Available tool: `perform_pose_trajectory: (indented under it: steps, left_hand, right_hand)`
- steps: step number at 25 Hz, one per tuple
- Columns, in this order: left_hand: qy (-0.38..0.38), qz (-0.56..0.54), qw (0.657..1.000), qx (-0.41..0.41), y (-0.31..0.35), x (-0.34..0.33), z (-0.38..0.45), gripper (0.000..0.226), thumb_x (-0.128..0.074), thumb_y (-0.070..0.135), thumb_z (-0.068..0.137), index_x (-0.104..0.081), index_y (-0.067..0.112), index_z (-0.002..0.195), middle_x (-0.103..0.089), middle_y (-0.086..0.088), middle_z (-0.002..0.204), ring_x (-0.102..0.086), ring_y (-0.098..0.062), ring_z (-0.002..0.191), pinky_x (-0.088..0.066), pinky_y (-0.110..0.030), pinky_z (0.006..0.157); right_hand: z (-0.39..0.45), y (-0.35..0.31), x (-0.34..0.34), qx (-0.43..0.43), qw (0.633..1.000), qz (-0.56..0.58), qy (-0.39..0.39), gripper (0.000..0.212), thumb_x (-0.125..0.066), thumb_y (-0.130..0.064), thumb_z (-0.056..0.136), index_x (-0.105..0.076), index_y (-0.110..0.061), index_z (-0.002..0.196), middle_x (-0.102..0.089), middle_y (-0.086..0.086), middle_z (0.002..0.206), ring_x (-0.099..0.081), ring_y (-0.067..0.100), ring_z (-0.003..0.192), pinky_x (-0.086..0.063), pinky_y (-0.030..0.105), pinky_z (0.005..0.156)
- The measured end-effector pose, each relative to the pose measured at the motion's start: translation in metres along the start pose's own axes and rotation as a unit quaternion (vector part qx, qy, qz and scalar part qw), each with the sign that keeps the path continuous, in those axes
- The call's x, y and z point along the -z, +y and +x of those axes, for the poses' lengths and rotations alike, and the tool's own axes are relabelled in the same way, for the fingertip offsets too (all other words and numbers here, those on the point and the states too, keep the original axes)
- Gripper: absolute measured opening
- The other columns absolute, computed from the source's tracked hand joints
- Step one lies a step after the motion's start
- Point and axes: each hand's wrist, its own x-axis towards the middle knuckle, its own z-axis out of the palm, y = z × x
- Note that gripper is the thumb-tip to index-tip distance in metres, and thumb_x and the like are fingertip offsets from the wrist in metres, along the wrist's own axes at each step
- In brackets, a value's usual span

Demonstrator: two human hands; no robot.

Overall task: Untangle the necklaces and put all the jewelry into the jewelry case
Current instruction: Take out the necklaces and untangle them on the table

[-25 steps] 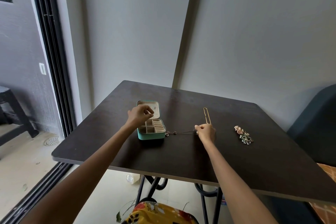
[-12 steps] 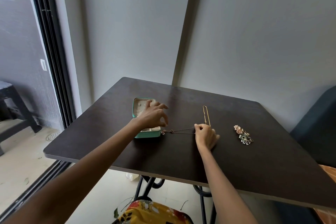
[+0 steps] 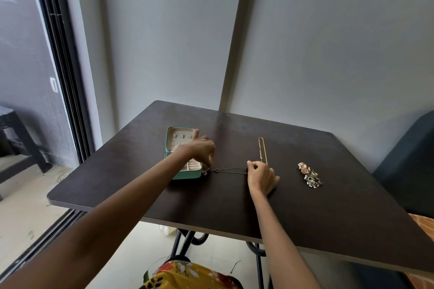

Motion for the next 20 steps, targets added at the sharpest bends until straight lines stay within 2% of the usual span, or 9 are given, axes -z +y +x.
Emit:
perform_pose_trajectory:
  steps: [4,5,7,9,10,11,13,16,20]
  left_hand:
    - [0.019,-0.177,0.984,0.027,-0.011,0.004,0.002,0.025,-0.066,0.039,0.083,-0.072,0.021,0.099,-0.065,0.001,0.109,-0.048,-0.016,0.111,-0.031,-0.034,0.097]
    - [0.022,-0.227,0.973,0.025,-0.012,0.006,0.001,0.025,-0.066,0.034,0.085,-0.072,0.016,0.101,-0.068,-0.003,0.107,-0.053,-0.013,0.103,-0.036,-0.027,0.089]
    - [0.03,-0.331,0.943,0.024,-0.012,0.01,-0.003,0.026,-0.064,0.02,0.088,-0.069,0.001,0.105,-0.07,-0.01,0.1,-0.056,0.004,0.074,-0.039,-0.012,0.068]
    - [0.03,-0.415,0.908,0.042,-0.011,0.013,-0.008,0.026,-0.062,0.011,0.089,-0.066,-0.007,0.108,-0.07,0.003,0.076,-0.052,0.008,0.053,-0.035,-0.003,0.051]
    - [0.028,-0.443,0.894,0.055,-0.01,0.013,-0.009,0.027,-0.063,0.01,0.088,-0.065,-0.007,0.109,-0.066,0.012,0.065,-0.053,0.005,0.053,-0.035,-0.003,0.048]
    - [0.026,-0.466,0.882,0.062,-0.01,0.013,-0.01,0.027,-0.063,0.01,0.088,-0.066,-0.007,0.109,-0.064,0.014,0.062,-0.053,0.001,0.058,-0.037,-0.003,0.049]
    - [0.026,-0.496,0.865,0.065,-0.01,0.014,-0.009,0.029,-0.064,0.012,0.088,-0.066,-0.007,0.109,-0.064,0.006,0.074,-0.054,-0.002,0.07,-0.041,-0.007,0.054]
    - [0.029,-0.522,0.849,0.074,-0.009,0.015,-0.008,0.03,-0.064,0.018,0.087,-0.067,-0.004,0.107,-0.065,-0.006,0.088,-0.054,-0.005,0.075,-0.042,-0.012,0.061]
    - [0.028,-0.519,0.85,0.089,-0.009,0.016,-0.008,0.032,-0.062,0.025,0.089,-0.067,0.001,0.11,-0.064,-0.006,0.095,-0.054,-0.007,0.079,-0.042,-0.013,0.064]
  right_hand:
    - [-0.001,-0.001,-0.001,0.021,1.0,-0.019,-0.002,0.027,-0.05,-0.039,0.094,-0.072,-0.024,0.098,-0.07,0.0,0.1,-0.054,0.021,0.104,-0.03,0.036,0.088]
    - [-0.001,-0.002,-0.002,0.026,0.999,-0.025,-0.004,0.026,-0.05,-0.039,0.094,-0.072,-0.024,0.097,-0.07,-0.001,0.101,-0.054,0.021,0.104,-0.031,0.037,0.089]
    - [-0.001,-0.002,-0.001,0.029,0.999,-0.032,-0.004,0.024,-0.051,-0.037,0.094,-0.071,-0.024,0.096,-0.069,-0.002,0.102,-0.053,0.021,0.104,-0.031,0.037,0.089]
    - [-0.002,-0.002,-0.001,0.035,0.999,-0.038,0.001,0.02,-0.052,-0.034,0.093,-0.07,-0.025,0.095,-0.068,-0.003,0.103,-0.053,0.02,0.104,-0.03,0.036,0.086]
    - [-0.002,-0.003,-0.001,0.044,0.998,-0.032,0.009,0.016,-0.054,-0.033,0.092,-0.068,-0.026,0.096,-0.067,-0.005,0.103,-0.053,0.019,0.104,-0.029,0.035,0.085]
    - [-0.003,-0.004,-0.001,0.059,0.998,-0.013,0.022,0.013,-0.057,-0.031,0.09,-0.067,-0.025,0.096,-0.067,-0.006,0.102,-0.053,0.019,0.103,-0.029,0.035,0.084]
    - [-0.006,-0.011,-0.003,0.108,0.991,0.061,0.047,0.006,-0.065,-0.026,0.086,-0.066,-0.023,0.09,-0.067,-0.006,0.095,-0.056,0.019,0.099,-0.032,0.035,0.083]
    - [-0.012,-0.029,-0.004,0.191,0.968,0.161,0.035,0.004,-0.069,-0.025,0.082,-0.069,-0.021,0.083,-0.067,-0.006,0.085,-0.057,0.019,0.087,-0.042,0.037,0.079]
    - [-0.019,-0.046,-0.004,0.235,0.942,0.237,0.003,0.014,-0.069,-0.035,0.083,-0.072,-0.021,0.086,-0.067,-0.008,0.083,-0.052,0.01,0.081,-0.046,0.039,0.077]
